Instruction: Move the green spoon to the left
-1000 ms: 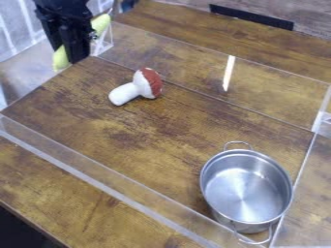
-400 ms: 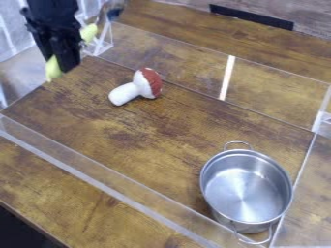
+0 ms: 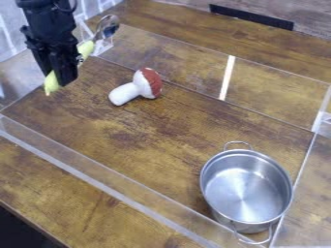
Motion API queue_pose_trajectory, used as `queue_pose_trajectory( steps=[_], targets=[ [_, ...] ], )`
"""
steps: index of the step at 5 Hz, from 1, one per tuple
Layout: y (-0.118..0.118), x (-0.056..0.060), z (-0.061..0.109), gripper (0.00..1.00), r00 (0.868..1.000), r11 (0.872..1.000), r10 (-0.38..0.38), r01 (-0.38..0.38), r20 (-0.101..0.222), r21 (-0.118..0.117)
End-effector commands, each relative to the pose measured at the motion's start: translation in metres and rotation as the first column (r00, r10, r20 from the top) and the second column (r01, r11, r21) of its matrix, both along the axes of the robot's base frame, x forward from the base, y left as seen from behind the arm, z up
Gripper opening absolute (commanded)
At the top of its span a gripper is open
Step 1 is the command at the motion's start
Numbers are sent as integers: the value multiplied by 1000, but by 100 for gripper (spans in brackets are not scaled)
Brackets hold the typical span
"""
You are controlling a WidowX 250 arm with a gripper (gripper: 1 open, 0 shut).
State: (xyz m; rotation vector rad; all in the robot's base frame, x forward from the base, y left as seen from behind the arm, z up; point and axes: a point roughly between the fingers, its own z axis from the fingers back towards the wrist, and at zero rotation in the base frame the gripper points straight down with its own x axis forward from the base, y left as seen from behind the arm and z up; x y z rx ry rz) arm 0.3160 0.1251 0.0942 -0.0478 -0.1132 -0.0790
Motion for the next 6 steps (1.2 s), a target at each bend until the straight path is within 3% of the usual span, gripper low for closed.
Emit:
queue_pose_trajectory(
  steps=[1,2,5,6],
  targets=[
    [6,1,18,0,996,998,69,-69,51,13],
    [4,3,17,0,992,993,116,-116,44,4],
    [16,34,-11,0,982,982,186,-186,18,-19],
    [12,36,-19,100,977,977,212,-212,5,-16]
  ],
)
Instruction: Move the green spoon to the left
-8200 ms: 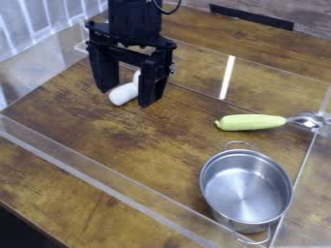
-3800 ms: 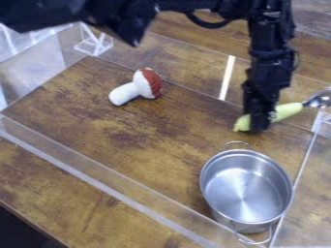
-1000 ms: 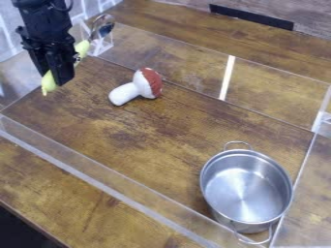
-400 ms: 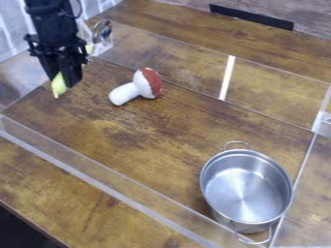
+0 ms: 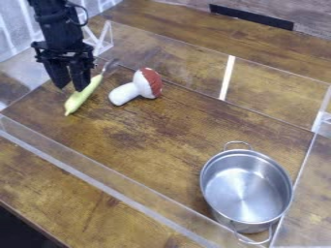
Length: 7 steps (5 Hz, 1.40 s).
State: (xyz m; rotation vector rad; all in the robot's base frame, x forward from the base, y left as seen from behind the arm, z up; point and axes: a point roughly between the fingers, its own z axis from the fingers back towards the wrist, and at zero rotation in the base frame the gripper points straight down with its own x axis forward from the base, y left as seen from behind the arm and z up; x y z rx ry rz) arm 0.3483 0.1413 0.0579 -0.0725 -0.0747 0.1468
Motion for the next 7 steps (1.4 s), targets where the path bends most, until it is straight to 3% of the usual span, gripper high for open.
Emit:
queue_pose_trajectory(
  steps=[1,3,5,7],
  targets=[
    [-8,8,22,100,998,999,13,-15,64,35],
    [14,20,35,100,997,999,0,-3,71,41],
    [12,20,31,100,994,995,86,-90,71,48],
    [7,28,20,100,997,998,35,-39,72,53]
  ],
)
